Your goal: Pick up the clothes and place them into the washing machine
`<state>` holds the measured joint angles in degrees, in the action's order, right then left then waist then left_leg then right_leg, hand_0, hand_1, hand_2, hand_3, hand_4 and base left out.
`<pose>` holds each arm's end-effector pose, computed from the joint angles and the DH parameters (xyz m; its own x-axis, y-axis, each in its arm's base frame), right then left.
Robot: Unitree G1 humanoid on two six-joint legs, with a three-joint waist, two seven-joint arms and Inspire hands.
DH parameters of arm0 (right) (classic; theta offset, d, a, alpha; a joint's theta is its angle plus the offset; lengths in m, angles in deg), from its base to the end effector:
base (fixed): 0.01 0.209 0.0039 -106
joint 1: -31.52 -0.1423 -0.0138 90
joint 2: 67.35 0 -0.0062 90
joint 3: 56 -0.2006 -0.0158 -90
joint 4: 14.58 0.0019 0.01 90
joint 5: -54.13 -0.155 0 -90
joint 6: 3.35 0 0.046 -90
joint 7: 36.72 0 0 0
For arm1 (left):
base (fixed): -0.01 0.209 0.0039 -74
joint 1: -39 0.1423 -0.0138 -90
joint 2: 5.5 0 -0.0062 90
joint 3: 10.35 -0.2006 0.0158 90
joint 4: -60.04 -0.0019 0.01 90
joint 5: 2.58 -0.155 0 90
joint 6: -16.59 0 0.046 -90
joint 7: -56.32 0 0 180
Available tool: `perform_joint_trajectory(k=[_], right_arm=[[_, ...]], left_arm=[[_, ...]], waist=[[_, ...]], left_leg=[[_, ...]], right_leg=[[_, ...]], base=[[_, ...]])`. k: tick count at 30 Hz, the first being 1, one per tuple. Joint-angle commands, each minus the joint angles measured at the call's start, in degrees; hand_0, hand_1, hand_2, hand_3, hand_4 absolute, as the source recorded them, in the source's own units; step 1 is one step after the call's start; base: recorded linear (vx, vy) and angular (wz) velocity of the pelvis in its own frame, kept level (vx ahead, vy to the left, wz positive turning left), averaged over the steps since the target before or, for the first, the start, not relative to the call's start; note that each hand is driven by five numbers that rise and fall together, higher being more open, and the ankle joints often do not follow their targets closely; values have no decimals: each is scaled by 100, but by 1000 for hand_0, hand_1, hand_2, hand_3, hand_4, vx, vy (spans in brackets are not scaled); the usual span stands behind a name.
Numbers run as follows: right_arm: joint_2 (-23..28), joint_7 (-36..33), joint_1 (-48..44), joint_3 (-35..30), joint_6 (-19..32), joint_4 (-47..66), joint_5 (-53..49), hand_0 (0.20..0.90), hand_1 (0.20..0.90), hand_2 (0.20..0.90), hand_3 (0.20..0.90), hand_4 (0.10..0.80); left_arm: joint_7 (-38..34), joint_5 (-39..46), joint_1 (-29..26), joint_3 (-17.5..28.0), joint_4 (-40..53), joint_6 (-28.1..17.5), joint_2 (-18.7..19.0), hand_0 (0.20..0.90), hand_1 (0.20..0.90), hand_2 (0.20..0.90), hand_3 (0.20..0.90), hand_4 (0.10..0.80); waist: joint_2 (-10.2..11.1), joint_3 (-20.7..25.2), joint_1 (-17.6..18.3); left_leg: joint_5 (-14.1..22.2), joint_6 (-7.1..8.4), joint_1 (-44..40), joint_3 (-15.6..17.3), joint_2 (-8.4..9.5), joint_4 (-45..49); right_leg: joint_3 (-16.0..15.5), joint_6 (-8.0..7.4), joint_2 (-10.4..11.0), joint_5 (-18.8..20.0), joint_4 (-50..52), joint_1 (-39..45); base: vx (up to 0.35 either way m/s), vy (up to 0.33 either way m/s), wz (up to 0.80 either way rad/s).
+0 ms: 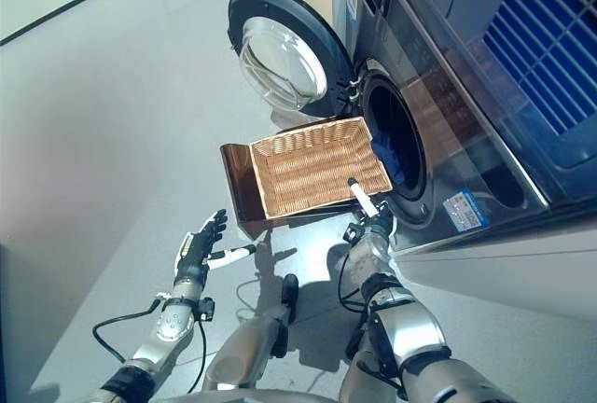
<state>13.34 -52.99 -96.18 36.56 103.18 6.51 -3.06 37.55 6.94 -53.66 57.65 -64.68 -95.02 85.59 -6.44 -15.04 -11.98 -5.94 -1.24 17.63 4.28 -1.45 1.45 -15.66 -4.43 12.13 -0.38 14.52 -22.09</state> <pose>0.3151 -0.1636 -0.0179 0.7845 -0.3720 -0.4961 0.6051 0.6343 0.4812 0.1894 0.1736 -0.0682 0.9760 0.0785 -0.2032 -0.0281 0.9704 0.2400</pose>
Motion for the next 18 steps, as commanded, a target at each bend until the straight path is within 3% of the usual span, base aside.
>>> perform_joint_trajectory(k=[1,9,18], right_arm=[[215,41,-812,-72,522,110,-277,900,900,900,900,800],[916,-261,-1783,-577,913,45,-820,900,900,900,900,800],[1630,-432,-2342,-827,1107,-83,-1124,900,900,900,900,800]], left_arm=[[-187,-118,-112,66,754,-483,269,900,900,900,900,800],[-375,-596,-172,-291,1415,-552,661,900,900,900,900,800],[-599,-959,-125,-347,2353,-588,941,900,900,900,900,800]], waist=[[-40,20,-164],[-556,-196,-295],[-910,-150,-439]], left_leg=[[241,368,407,-186,47,237],[219,374,1110,-212,135,490],[268,369,1730,-261,270,733]], right_leg=[[124,-403,393,204,-644,409],[186,-404,557,64,-105,-372],[247,-437,731,-93,358,-974]], base=[[0,0,0],[-9,21,5],[36,38,14]])
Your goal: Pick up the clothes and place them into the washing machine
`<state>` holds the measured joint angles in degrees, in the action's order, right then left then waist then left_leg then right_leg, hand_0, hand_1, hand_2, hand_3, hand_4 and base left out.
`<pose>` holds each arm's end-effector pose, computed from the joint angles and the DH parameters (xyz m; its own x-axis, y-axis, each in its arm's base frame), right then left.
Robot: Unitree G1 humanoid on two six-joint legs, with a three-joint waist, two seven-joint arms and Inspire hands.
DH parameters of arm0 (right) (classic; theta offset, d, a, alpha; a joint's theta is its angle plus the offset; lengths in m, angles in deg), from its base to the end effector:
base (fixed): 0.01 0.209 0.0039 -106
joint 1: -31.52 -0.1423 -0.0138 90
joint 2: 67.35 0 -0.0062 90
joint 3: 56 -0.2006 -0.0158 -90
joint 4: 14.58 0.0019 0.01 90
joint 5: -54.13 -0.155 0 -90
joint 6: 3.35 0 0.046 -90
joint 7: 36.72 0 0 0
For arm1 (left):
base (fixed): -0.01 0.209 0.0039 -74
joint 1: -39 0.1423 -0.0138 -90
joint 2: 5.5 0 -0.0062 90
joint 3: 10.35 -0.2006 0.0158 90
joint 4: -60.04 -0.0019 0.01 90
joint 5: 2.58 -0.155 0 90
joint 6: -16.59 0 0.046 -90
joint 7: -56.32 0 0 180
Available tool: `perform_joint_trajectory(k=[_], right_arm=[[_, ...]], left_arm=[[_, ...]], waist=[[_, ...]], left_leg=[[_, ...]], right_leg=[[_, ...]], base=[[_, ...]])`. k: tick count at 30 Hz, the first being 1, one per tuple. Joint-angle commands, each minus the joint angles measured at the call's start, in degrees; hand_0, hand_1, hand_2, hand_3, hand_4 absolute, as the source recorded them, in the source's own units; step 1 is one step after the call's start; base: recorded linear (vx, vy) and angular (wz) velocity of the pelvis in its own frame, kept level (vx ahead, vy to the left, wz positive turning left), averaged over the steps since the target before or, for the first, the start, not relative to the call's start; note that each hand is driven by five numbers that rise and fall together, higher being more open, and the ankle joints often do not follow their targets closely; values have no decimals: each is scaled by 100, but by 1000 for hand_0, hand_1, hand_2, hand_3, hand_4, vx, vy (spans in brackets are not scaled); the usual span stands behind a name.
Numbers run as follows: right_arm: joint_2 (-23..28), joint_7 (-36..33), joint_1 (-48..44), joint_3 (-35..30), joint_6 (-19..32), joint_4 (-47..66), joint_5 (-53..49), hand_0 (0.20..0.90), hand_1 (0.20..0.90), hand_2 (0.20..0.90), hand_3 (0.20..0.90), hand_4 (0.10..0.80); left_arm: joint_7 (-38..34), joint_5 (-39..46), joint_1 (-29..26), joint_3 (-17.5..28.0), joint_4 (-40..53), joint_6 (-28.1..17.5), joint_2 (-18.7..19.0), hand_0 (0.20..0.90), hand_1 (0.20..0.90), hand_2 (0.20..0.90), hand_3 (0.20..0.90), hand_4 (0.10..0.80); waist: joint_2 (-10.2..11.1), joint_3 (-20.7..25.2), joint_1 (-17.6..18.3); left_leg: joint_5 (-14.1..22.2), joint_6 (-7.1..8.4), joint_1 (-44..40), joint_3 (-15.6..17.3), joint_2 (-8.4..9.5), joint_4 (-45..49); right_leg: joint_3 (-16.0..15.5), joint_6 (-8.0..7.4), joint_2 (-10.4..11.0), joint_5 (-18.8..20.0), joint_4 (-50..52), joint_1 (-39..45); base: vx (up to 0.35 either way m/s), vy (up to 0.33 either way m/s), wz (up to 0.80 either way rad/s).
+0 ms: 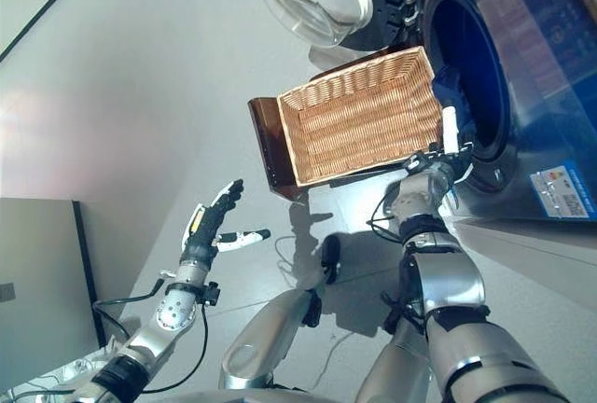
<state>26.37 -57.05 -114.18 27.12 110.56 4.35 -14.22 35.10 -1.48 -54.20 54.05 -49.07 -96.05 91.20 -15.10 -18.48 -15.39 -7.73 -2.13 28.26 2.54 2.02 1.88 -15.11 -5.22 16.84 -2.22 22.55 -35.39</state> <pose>0.3750 -0.2391 0.1073 0.7175 -0.6440 -0.2654 0.5667 0.3182 0.7600 0.2050 0.1630 -0.0236 0.9924 -0.0982 0.0738 0.0662 0.9336 0.3522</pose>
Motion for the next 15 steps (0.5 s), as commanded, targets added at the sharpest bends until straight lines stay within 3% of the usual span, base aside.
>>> perform_joint_trajectory(k=[1,9,15], right_arm=[[431,-48,-611,130,362,85,0,900,900,900,900,800],[1084,-47,-957,192,292,-56,17,900,900,900,900,800],[2112,-107,-1631,616,191,-117,292,900,900,900,900,800]], left_arm=[[-364,-112,-69,18,875,-497,390,900,900,900,900,800],[-428,-120,-73,48,1248,-572,438,900,900,900,900,800],[-407,18,32,238,1694,-697,507,900,900,900,900,800]], waist=[[-96,198,-126],[-313,241,-252],[-445,385,-485]], left_leg=[[445,456,706,-86,-58,699],[418,460,867,-124,72,701],[463,486,1070,-164,199,636]], right_leg=[[199,-362,276,83,-422,314],[253,-362,385,20,-323,150],[368,-425,518,-113,-215,-151]], base=[[47,43,6],[46,38,11],[59,36,11]])
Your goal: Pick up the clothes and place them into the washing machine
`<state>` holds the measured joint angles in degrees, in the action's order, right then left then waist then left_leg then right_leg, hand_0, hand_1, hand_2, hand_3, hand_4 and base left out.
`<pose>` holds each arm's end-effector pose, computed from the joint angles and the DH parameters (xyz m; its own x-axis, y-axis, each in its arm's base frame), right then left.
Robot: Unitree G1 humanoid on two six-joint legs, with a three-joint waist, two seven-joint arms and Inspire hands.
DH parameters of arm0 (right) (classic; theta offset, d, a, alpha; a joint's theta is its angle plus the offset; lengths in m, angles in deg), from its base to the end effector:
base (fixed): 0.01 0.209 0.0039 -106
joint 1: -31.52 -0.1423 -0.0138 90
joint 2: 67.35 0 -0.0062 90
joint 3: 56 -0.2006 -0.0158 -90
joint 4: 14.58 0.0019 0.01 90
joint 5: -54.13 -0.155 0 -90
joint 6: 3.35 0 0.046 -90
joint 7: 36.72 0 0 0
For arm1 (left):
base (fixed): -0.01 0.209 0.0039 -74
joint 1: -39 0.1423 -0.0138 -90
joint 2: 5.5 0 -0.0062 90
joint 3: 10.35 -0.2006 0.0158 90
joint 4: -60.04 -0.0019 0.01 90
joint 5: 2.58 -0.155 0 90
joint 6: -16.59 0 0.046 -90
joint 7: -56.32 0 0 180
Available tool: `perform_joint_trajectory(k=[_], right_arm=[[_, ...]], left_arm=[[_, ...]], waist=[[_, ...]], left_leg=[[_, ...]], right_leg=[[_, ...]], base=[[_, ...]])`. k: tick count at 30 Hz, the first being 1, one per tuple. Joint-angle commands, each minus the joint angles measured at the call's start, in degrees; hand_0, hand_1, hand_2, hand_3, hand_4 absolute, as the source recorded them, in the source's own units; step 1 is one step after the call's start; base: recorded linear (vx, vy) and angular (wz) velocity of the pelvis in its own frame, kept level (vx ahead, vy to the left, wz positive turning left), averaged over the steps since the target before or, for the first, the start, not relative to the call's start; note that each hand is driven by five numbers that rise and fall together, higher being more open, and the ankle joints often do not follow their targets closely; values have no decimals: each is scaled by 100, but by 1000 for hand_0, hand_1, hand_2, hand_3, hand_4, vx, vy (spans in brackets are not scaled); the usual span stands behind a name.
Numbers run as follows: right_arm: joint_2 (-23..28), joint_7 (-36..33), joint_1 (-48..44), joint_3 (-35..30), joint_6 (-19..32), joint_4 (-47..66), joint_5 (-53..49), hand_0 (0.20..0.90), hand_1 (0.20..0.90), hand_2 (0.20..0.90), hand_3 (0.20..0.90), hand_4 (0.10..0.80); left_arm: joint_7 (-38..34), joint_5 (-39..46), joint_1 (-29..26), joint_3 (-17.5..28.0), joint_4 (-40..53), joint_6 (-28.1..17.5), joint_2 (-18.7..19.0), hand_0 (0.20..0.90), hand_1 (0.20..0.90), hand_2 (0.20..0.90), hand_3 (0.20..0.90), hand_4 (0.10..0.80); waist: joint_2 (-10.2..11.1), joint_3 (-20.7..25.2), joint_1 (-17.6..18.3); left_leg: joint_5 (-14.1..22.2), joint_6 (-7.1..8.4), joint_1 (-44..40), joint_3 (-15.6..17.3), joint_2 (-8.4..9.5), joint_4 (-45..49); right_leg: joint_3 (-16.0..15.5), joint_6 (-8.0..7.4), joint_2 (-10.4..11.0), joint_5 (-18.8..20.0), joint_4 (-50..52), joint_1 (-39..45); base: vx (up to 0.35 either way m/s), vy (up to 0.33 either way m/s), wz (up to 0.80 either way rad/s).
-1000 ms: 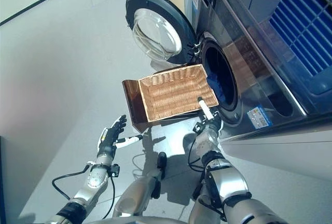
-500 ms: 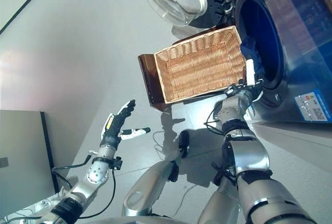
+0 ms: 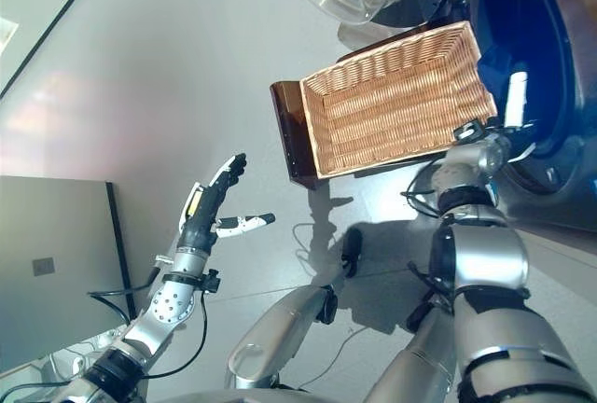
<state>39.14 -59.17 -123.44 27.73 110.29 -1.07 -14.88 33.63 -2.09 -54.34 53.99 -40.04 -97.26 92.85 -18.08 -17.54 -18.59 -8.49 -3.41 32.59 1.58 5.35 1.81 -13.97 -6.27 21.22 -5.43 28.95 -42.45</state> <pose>0.3736 -0.3036 0.1809 0.6072 -0.7793 -0.1547 0.5484 0.2703 0.7913 0.2096 0.1548 0.0052 0.9618 -0.1388 0.2360 0.0574 0.9450 0.3221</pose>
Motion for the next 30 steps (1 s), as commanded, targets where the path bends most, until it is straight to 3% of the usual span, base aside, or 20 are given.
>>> perform_joint_trajectory(k=[1,6,8,11,14,24,30], right_arm=[[963,92,-795,617,210,450,406,900,900,900,900,800],[1521,196,-1193,1047,255,1028,596,900,900,900,900,800],[1808,215,-1338,1048,710,1985,424,900,900,900,900,800],[1889,275,-1161,795,1232,2744,119,900,900,900,900,800],[1852,203,-1007,678,1273,2659,146,900,900,900,900,800],[639,482,-289,680,227,768,510,900,900,900,900,800],[-192,662,320,742,-20,530,738,900,900,900,900,800]], left_arm=[[-243,89,65,228,825,-593,359,900,900,900,900,800],[-135,154,98,234,935,-650,394,900,900,900,900,800],[-127,322,94,259,845,-689,375,900,900,900,900,800],[-91,444,116,346,804,-739,391,900,900,900,900,800],[-66,505,126,365,753,-796,396,900,900,900,900,800],[211,575,-6,363,400,-650,19,900,900,900,900,800],[509,995,47,339,-154,-495,-307,900,900,900,900,800]], waist=[[-149,300,-172],[-145,401,-109],[-82,466,-5],[-99,468,35],[-68,522,57],[-175,426,-19],[-80,278,50]], left_leg=[[556,628,650,-80,-126,647],[525,660,754,-79,-63,649],[532,672,736,-81,-49,629],[412,648,739,-40,-18,616],[517,658,625,-54,24,569],[366,588,266,23,-15,423],[336,588,130,7,-72,428]], right_leg=[[259,-324,100,174,-812,531],[364,-317,119,116,-643,341],[433,-313,110,87,-598,297],[417,-281,121,206,-599,278],[484,-331,130,120,-648,388],[362,-275,112,322,-912,747],[292,-227,5,321,-944,957]], base=[[23,-4,9],[41,40,11],[63,58,5],[-5,47,-1],[39,40,5],[-52,9,-7],[-54,-44,-5]])
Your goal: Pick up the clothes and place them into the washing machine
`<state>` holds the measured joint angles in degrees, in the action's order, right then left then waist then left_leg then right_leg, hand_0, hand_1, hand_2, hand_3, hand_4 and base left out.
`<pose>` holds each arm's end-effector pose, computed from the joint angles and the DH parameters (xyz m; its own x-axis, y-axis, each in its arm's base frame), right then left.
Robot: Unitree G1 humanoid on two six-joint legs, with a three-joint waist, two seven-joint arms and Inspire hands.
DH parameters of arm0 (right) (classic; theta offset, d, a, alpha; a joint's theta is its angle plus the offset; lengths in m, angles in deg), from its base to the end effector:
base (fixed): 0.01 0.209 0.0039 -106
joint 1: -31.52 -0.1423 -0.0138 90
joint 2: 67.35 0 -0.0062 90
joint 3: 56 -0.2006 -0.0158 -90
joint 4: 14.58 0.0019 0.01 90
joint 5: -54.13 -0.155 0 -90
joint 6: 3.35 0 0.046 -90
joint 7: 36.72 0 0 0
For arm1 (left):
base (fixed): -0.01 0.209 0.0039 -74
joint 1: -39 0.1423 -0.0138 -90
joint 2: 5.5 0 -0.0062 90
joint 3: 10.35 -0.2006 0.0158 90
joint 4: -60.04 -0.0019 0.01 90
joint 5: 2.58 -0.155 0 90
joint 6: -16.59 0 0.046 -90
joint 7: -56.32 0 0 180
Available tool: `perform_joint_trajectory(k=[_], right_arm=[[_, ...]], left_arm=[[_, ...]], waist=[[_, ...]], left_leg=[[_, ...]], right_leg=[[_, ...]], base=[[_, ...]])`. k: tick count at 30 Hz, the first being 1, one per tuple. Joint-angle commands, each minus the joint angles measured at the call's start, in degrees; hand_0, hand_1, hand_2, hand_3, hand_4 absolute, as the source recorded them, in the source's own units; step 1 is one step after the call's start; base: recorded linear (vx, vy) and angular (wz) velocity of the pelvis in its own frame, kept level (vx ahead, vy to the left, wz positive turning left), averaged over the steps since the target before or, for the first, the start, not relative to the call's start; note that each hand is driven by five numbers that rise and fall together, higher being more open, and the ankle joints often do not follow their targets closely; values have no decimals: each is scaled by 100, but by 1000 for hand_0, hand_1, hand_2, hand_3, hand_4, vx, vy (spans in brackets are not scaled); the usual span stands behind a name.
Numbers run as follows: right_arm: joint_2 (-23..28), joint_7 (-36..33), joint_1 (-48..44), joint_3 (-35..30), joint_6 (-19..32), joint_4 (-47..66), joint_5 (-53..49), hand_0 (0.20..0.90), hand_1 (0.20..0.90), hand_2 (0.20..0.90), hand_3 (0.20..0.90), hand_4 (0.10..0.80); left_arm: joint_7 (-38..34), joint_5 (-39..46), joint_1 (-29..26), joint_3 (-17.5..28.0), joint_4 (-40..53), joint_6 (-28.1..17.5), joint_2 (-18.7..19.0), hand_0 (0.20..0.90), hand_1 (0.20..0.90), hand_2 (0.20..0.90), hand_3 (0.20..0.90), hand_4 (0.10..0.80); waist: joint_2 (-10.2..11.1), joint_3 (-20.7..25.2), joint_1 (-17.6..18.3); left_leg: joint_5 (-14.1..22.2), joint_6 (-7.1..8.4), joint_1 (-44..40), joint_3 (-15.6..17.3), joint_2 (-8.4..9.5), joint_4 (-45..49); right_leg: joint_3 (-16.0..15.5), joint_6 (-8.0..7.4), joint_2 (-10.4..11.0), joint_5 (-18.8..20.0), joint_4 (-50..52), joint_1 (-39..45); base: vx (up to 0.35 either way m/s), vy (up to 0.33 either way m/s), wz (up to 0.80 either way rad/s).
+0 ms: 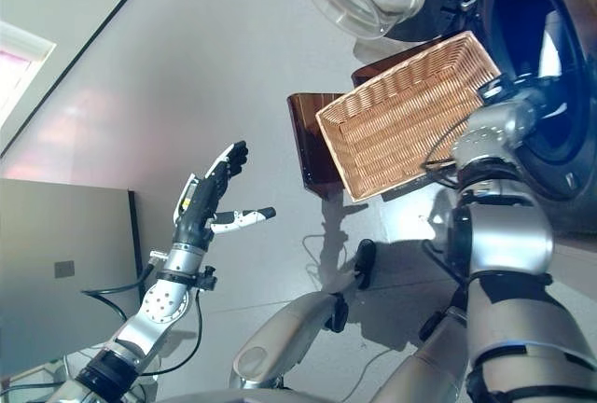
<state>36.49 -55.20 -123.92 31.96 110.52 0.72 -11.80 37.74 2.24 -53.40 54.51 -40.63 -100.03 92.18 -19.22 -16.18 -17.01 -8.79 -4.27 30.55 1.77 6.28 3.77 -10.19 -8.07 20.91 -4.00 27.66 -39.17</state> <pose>0.3830 -0.2804 0.1833 0.6995 -0.7139 -0.0322 0.4877 0.4440 0.7517 0.2063 0.1561 0.0033 0.9602 -0.1645 0.2258 0.1070 0.9632 0.2467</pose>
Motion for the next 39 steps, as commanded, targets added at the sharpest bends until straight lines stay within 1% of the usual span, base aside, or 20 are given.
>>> perform_joint_trajectory(k=[1,2,3,5,6,9,10,11,13,14,16,19,23,24,25,26,28,33,36,39], right_arm=[[-212,340,572,239,-58,373,334,900,900,900,900,800],[-367,350,756,242,-131,264,472,900,900,900,900,800],[-377,345,766,241,-130,273,481,900,900,900,900,800],[-739,439,1183,132,-168,279,425,900,900,900,900,800],[-740,437,1185,132,-168,282,426,900,900,900,900,800],[-1060,485,1709,35,-184,310,470,900,900,900,900,800],[-1233,460,2116,36,-231,303,688,900,900,900,900,800],[-1242,450,2129,36,-230,318,697,900,900,900,900,800],[-1358,331,2679,132,-300,405,1189,900,900,900,900,800],[-1317,103,3096,475,-582,200,2323,900,900,900,900,800],[-1376,-193,3656,870,-845,220,3558,900,900,900,900,800],[-1426,-366,4412,1269,-1096,408,4872,900,900,900,900,800],[-1432,-281,5264,1318,-1284,468,5796,900,900,900,900,800],[-1431,-282,5263,1318,-1284,468,5796,900,900,900,900,800],[-1432,-92,5565,1325,-1377,346,6070,900,900,900,900,800],[-1432,-92,5566,1325,-1377,346,6070,900,900,900,900,800],[-1443,127,5967,1439,-1565,13,6689,900,900,900,900,800],[-1458,277,6418,1599,-1818,-433,7671,900,900,900,900,800],[-1455,305,6547,1519,-1855,-458,7799,900,900,900,900,800],[-1499,423,6689,1344,-1874,-506,7682,900,900,900,900,800]], left_arm=[[185,769,-41,293,-326,-210,-379,900,900,900,900,800],[255,912,-17,314,-562,-153,-478,900,900,900,900,800],[269,926,-20,319,-581,-165,-476,900,900,900,900,800],[368,1101,2,386,-1037,-119,-623,900,900,900,900,800],[369,1102,2,386,-1038,-121,-622,900,900,900,900,800],[431,1132,-36,358,-1845,0,-754,900,900,900,900,800],[447,1192,-49,379,-2336,105,-861,900,900,900,900,800],[453,1197,-49,379,-2351,95,-860,900,900,900,900,800],[508,1293,-8,421,-2934,162,-980,900,900,900,900,800],[577,1344,23,555,-3390,259,-1061,900,900,900,900,800],[604,1443,36,785,-3921,314,-1119,900,900,900,900,800],[541,1291,-32,981,-4672,383,-1185,900,900,900,900,800],[430,902,6,1227,-5144,459,-1224,900,900,900,900,800],[430,901,4,1228,-5145,458,-1225,900,900,900,900,800],[479,817,18,1334,-5383,539,-1238,900,900,900,900,800],[479,817,18,1334,-5383,539,-1238,900,900,900,900,800],[637,723,48,1483,-5741,659,-1253,900,900,900,900,800],[976,592,107,1644,-6213,904,-1306,900,900,900,900,800],[1041,516,159,1676,-6361,991,-1331,900,900,900,900,800],[1239,183,206,1658,-6741,1245,-1386,900,900,900,900,800]], waist=[[75,90,-70],[126,38,-36],[124,36,-27],[264,-24,50],[262,-25,52],[440,-83,173],[584,-101,271],[580,-110,278],[746,-132,429],[891,-96,530],[1066,-21,685],[1306,157,907],[1554,409,1142],[1552,423,1143],[1655,571,1237],[1655,571,1236],[1753,855,1334],[1815,1177,1462],[1831,1298,1513],[1845,1507,1629]], left_leg=[[371,671,306,-29,-185,240],[359,675,286,-42,-192,252],[360,676,277,-46,-192,251],[368,682,215,-71,-242,269],[367,682,212,-73,-242,268],[381,676,68,-92,-301,279],[398,671,-50,-87,-354,276],[398,672,-72,-92,-355,269],[398,678,-268,-76,-417,228],[395,683,-432,-68,-472,179],[376,706,-640,-51,-532,87],[369,725,-988,-17,-631,-51],[409,760,-1372,78,-738,-124],[398,759,-1353,75,-738,-128],[427,771,-1553,145,-770,-193],[427,771,-1553,145,-770,-193],[469,801,-1840,236,-831,-279],[541,832,-2301,425,-917,-391],[521,831,-2489,501,-946,-523],[472,858,-2733,569,-986,-738]], right_leg=[[-113,-33,15,187,-826,695],[-133,-19,-20,198,-834,750],[-139,-18,-21,197,-839,763],[-202,6,-75,197,-876,890],[-205,6,-75,198,-878,895],[-242,21,-167,224,-990,1127],[-269,35,-227,253,-1076,1288],[-277,35,-229,257,-1092,1317],[-324,43,-302,297,-1238,1568],[-364,48,-368,358,-1377,1767],[-388,50,-473,428,-1589,2022],[-420,40,-607,490,-1887,2400],[-416,9,-728,582,-2231,2785],[-419,9,-730,597,-2244,2772],[-371,-2,-775,661,-2380,2928],[-371,-2,-775,661,-2381,2929],[-307,-19,-830,741,-2586,3158],[-207,-39,-874,792,-2805,3516],[-178,-45,-903,776,-2793,3612],[-157,-60,-959,722,-2799,3755]], base=[[-62,-65,-11],[-62,-65,-9],[-48,-74,-1],[-33,-58,4],[-14,-44,-2],[-7,-59,1],[2,-49,2],[8,-44,-8],[27,-53,-15],[43,-88,-12],[46,-87,-10],[60,-80,-13],[52,-69,-24],[57,-63,-26],[30,-39,-29],[73,-70,-27],[74,-51,-17],[43,-29,-16],[33,-24,-14],[37,-32,-7]])
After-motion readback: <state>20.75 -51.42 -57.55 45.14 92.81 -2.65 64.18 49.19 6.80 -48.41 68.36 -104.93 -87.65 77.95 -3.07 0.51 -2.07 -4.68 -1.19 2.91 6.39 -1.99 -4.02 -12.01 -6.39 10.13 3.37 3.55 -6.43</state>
